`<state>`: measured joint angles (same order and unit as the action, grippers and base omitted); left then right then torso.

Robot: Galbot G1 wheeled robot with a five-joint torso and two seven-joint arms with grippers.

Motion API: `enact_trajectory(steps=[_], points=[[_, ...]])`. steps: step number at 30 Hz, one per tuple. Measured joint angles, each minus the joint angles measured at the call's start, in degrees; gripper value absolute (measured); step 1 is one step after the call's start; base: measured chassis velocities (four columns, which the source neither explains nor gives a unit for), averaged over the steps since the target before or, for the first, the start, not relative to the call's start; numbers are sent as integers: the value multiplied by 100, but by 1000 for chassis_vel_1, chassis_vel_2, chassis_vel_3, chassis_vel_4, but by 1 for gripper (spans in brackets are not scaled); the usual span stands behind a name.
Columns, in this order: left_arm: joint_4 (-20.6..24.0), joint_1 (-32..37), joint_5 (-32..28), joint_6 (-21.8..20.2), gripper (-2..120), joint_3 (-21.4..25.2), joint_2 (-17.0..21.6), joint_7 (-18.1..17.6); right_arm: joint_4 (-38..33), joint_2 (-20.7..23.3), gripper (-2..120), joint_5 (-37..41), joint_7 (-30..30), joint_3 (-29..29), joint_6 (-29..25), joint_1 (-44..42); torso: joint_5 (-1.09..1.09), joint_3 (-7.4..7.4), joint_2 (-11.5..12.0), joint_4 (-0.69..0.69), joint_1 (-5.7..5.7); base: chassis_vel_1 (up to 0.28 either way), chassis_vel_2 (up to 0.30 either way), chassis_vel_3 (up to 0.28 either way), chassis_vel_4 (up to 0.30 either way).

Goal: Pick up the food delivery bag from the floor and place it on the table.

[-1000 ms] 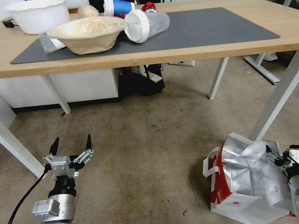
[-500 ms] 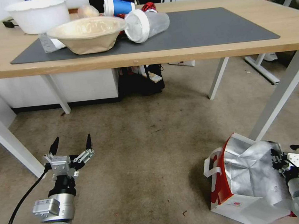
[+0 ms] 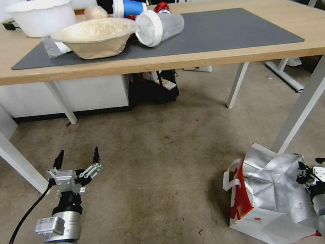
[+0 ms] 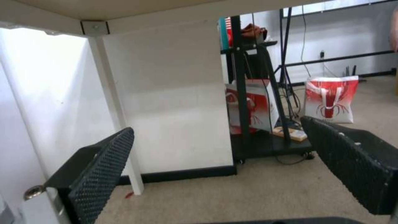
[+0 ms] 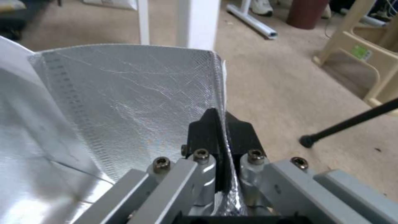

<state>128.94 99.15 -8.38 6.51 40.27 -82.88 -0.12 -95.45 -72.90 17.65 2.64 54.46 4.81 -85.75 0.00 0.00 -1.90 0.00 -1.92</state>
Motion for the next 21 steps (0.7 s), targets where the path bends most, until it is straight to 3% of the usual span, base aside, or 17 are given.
enact_trajectory(steps=[10, 21], points=[[-5, -37, -91, -5, 100, 25, -9, -35, -428, -321, 0, 20, 103, -121, -289, -129, 0, 0, 0, 0, -1, 0, 0, 0, 0], [-21, -95, -54, -10, 100, 26, -66, -157, -1393, -439, 0, 106, 616, -203, -318, -378, 1, 0, 0, 0, 0, 0, 0, 0, 0]])
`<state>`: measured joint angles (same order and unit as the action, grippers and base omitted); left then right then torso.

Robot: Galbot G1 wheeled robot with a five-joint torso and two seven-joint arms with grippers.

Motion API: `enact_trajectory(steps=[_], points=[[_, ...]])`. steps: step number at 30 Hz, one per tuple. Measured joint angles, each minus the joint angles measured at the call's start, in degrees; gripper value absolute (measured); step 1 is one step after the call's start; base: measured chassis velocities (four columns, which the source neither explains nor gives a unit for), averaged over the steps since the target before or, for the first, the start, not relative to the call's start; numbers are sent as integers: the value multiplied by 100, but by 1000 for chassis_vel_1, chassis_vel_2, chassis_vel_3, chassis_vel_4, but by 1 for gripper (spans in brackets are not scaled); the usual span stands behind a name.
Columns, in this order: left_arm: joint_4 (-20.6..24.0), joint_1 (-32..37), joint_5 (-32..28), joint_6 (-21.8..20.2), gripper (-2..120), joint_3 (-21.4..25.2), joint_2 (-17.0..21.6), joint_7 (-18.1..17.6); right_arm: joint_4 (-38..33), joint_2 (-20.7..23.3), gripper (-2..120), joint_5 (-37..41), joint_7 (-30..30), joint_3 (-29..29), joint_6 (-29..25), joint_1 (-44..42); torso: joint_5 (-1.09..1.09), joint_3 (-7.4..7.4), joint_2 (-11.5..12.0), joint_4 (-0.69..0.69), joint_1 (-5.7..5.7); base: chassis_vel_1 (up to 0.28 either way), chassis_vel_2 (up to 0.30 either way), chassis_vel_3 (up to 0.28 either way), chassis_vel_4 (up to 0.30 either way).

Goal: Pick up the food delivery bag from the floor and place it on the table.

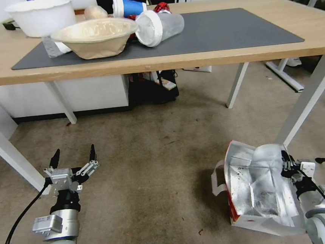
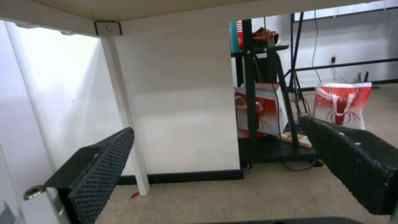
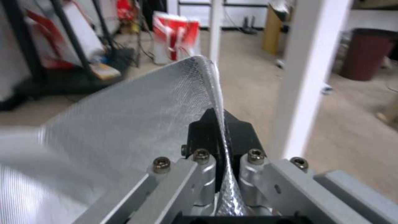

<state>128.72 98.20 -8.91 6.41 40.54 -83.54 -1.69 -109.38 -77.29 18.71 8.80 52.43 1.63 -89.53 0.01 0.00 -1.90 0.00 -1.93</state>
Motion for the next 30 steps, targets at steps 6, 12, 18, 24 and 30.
enact_trajectory(steps=[6, 12, 18, 24, 30], points=[[22, -8, 15, 0, 100, -3, -33, -65, -317, 6, 0, 74, 172, -78, 28, -64, -2, 0, 0, 0, 0, 0, 0, 0, 0], [31, -8, 8, 9, 100, 5, -25, -185, -685, 112, 0, 178, 416, -193, 50, -166, -1, 0, 0, 0, 0, 0, 0, 0, 0], [5, -30, -3, 56, 100, -13, -33, -339, -1040, 237, 0, 305, 590, -407, 158, -287, 0, 0, 0, 1, 0, 0, 0, 0, 0], [13, -84, -56, 36, 100, -12, 37, -541, -1359, 310, 0, 479, 677, -555, 352, -332, -1, 0, 0, 0, 0, 0, 0, 0, 0], [119, -73, -211, -179, 100, 44, 119, -514, -1709, 578, 0, 997, 605, -665, 683, -374, -2, 0, 0, 0, 0, 0, 0, 0, 0]])
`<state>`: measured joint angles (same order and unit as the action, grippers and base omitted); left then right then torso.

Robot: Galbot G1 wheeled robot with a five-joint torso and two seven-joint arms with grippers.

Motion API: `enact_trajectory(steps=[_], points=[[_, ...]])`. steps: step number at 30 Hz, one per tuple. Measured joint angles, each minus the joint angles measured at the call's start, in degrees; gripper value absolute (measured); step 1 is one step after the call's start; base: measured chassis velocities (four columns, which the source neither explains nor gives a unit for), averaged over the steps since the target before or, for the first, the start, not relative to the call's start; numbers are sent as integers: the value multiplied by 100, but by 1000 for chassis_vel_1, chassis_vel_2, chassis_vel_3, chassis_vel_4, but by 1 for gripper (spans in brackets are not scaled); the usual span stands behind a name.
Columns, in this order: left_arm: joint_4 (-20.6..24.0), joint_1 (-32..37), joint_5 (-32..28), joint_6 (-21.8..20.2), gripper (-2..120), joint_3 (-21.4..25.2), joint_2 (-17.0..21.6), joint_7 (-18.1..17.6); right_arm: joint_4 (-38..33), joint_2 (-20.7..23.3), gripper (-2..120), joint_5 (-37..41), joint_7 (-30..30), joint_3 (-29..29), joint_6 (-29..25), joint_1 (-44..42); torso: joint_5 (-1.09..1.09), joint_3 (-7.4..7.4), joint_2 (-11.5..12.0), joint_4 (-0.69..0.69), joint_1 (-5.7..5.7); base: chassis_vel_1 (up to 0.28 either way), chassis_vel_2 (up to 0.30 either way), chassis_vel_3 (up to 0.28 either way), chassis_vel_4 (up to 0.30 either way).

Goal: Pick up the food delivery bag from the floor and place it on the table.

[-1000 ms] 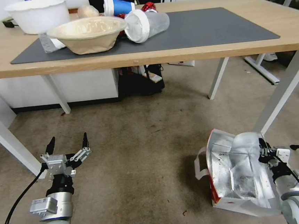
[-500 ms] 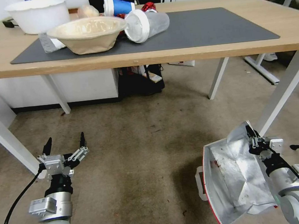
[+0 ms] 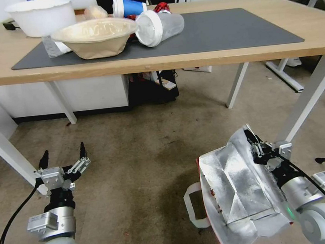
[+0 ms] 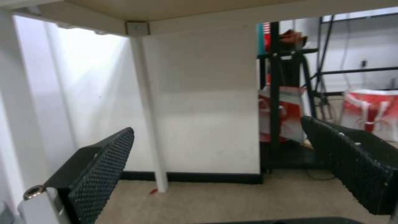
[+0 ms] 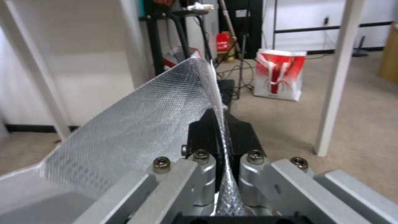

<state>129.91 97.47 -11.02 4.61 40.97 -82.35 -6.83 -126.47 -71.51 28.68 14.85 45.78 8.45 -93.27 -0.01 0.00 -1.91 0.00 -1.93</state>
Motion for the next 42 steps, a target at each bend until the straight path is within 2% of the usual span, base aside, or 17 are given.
enact_trajectory(steps=[4, 12, 22, 37, 39, 42], points=[[-15, -3, -137, 98, 99, 38, -2, 264, -171, 228, 0, 183, 51, -7, 30, -75, 1, 0, 0, 0, 0, 0, 0, 0, 0], [-26, -115, -241, 130, 100, 160, 31, 552, -271, 613, 0, 297, 270, 30, -35, -62, 0, 0, 0, 0, 0, 0, 0, 0, 0], [-25, -144, -241, 160, 100, 224, 35, 587, -289, 971, 0, 691, 431, -59, -226, 85, 0, 0, 0, 0, 0, 0, 0, 0, 0], [-26, -146, -230, 189, 100, 225, 40, 574, -449, 1387, 0, 1495, 1686, 74, -742, 210, 1, 0, 0, 0, 0, 0, 0, 0, 0], [-24, -138, -223, 193, 100, 225, 38, 570, -434, 1429, 0, 1839, 2092, 145, -754, 232, 1, 0, 0, 0, 0, 0, 0, 0, 0], [-10, -131, -212, 193, 100, 225, 34, 569, -421, 1437, 0, 2150, 2367, 165, -753, 249, 0, 0, 0, 0, -1, 0, 0, 0, 0]])
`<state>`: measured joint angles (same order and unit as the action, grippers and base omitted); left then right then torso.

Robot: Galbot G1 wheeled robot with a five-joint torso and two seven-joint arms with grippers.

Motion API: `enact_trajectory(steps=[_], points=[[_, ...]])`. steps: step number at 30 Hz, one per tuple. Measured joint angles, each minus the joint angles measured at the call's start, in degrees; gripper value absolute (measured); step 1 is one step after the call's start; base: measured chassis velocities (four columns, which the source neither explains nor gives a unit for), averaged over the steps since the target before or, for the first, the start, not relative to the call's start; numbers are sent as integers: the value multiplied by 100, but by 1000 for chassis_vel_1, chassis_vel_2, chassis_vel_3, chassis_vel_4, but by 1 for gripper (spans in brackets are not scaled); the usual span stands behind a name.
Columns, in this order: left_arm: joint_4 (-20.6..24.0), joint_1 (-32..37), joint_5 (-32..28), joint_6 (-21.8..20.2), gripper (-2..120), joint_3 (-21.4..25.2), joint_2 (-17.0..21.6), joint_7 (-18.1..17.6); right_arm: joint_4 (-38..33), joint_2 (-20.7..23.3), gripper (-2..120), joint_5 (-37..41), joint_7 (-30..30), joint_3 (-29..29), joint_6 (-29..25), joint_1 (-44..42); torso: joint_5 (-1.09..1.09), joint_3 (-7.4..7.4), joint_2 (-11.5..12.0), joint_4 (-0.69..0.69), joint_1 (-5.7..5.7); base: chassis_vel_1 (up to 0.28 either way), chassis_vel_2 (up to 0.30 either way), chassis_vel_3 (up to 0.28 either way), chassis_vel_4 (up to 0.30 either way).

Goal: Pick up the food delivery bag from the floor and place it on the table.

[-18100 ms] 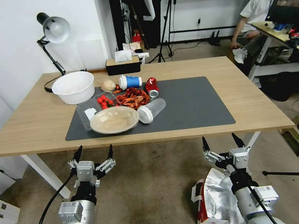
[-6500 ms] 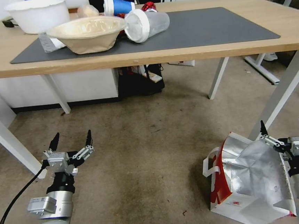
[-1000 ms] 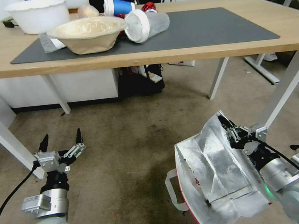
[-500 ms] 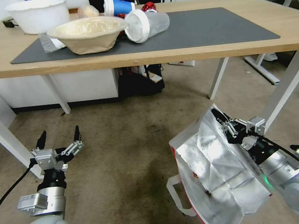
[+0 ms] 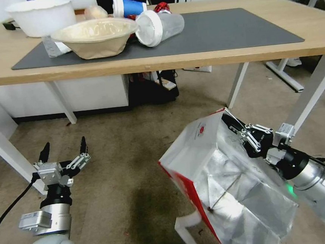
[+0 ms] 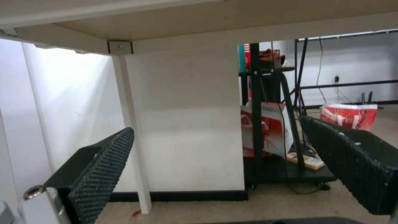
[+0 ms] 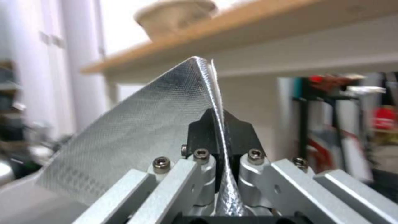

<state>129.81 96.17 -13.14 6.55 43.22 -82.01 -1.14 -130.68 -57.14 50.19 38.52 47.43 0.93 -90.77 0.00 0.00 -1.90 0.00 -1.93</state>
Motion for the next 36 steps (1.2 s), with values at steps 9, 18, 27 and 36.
enact_trajectory(steps=[9, 18, 27, 36], points=[[48, 74, 7, 41, 100, 0, -17, -3, 56, 14, 0, 682, 906, 150, 295, 69, 0, 0, 0, 0, 1, 0, 0, 0, 0], [52, 90, 6, 63, 100, -9, -34, 14, 107, 55, 0, 1286, 1590, 343, 688, 131, 0, 0, 0, 0, 0, 0, 0, 0, 0], [42, 119, 103, 80, 100, 7, -33, 108, 269, 49, 0, 1435, 2080, 447, 826, 171, 0, 0, 0, 0, 0, 0, 0, 0, 0], [31, 150, 164, 159, 100, 69, -62, 350, 424, -22, 0, 1336, 2359, 460, 833, 226, 0, 137, -158, 0, -14, 0, 0, 0, 0]])
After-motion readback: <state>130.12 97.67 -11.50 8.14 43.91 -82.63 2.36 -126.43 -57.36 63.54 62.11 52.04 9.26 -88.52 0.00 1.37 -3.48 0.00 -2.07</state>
